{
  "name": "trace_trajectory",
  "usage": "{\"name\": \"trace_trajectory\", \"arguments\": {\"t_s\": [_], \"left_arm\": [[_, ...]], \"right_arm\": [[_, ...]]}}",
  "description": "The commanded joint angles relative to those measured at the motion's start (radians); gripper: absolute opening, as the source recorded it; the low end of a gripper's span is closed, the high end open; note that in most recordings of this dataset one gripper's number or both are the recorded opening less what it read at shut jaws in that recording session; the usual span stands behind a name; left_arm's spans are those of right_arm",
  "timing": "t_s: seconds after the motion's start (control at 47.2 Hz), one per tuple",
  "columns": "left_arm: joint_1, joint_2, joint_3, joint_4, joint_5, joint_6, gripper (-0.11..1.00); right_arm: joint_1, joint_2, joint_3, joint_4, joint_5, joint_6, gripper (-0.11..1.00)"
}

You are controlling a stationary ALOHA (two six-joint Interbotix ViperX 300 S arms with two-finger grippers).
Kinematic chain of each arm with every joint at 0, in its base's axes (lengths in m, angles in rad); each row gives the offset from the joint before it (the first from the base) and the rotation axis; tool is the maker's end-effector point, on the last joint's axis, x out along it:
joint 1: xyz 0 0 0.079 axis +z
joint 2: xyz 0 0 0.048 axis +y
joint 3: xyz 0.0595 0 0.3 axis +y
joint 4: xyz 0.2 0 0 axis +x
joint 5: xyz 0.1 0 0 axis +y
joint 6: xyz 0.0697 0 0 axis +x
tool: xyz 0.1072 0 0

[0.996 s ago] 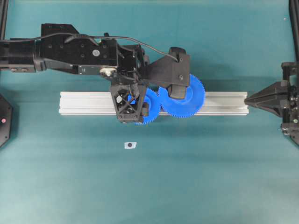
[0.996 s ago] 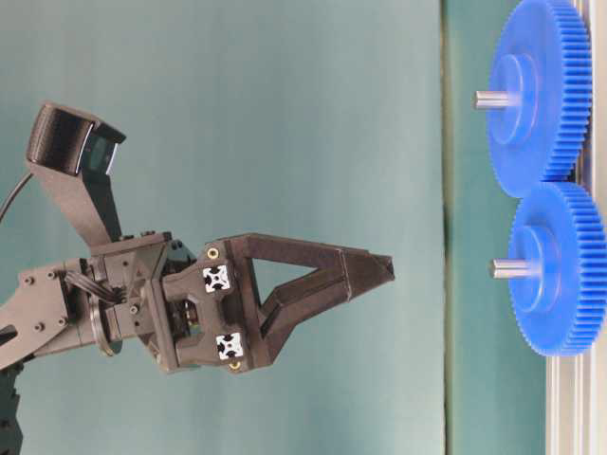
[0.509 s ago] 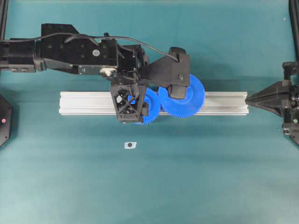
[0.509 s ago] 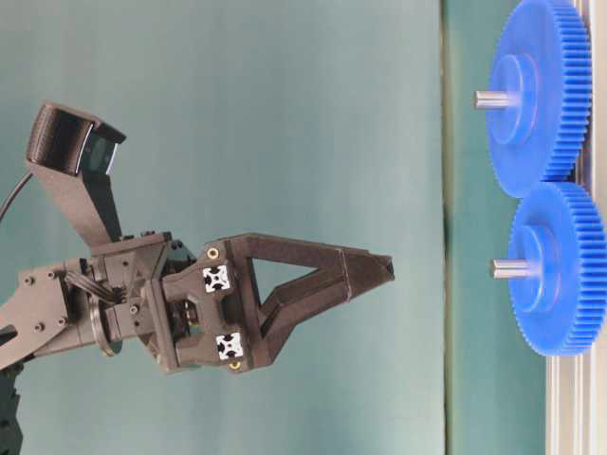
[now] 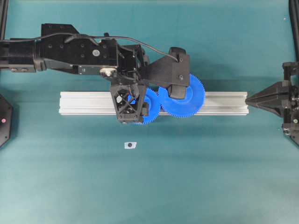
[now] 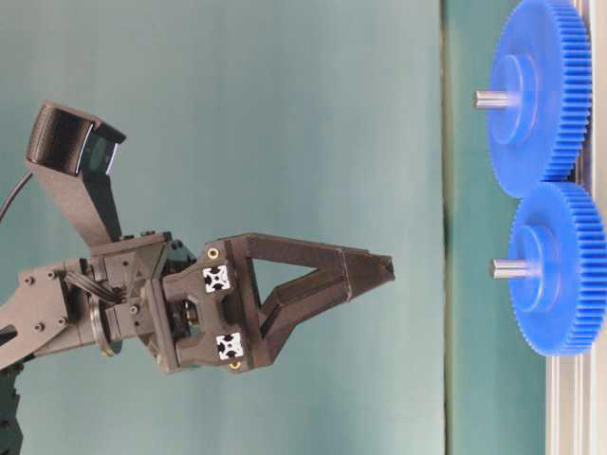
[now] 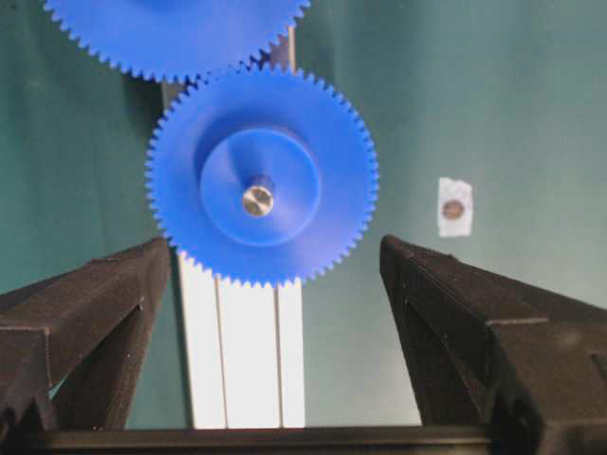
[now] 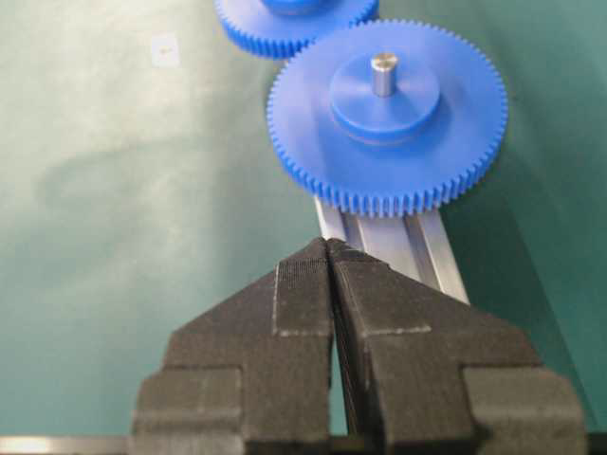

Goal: Find the location of the shaft and insert the small gear.

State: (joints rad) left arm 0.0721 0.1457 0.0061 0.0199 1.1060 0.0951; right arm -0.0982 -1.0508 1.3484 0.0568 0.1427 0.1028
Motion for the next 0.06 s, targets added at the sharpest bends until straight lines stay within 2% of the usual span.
{"name": "trace_trajectory", "arguments": {"t_s": [0.0, 0.042], "left_arm": [[-0.003, -0.025, -0.023, 0.002, -0.003, 0.002, 0.85], [-0.003, -0.023, -0.023, 0.002, -0.003, 0.002, 0.85]], "right_arm": [[-0.003, 0.006, -0.011, 0.003, -0.005, 0.008, 0.03], [-0.003, 0.006, -0.009, 0.002, -0.005, 0.008, 0.03]]}}
